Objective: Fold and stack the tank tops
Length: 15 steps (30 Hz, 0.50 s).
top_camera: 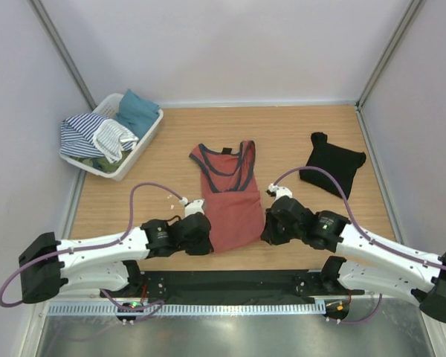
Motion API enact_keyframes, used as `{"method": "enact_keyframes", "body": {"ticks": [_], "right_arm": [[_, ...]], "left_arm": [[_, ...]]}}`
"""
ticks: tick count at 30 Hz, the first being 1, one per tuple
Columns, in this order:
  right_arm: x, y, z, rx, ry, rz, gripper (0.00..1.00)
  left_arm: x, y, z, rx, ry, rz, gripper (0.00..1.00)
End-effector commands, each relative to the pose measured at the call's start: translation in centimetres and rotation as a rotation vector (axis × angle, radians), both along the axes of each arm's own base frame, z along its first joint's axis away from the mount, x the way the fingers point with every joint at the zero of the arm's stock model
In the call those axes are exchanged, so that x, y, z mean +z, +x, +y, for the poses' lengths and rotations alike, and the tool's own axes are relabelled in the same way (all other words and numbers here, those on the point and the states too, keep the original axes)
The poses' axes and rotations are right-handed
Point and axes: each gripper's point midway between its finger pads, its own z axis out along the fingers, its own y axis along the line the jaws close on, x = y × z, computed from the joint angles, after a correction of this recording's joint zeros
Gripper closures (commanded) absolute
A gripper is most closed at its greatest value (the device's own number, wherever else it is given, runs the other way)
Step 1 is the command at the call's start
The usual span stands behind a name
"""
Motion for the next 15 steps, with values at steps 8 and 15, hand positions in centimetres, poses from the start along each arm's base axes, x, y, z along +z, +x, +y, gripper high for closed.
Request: {"method": "enact_keyframes", "body": {"ticks": [8,15], "right_arm": [[6.1,1.2,-1.4,-0.030,-0.029,-0.105,0.99],[9.6,3.6,-1.4,-0.044,-0.090,-0.198,0.99]], "left_arm": [[7.6,0.3,1.0,-0.012,-0.030,-0.073,1.00],[10.5,2.3,1.3,0.005,-0.023,-0.134,1.00]]}}
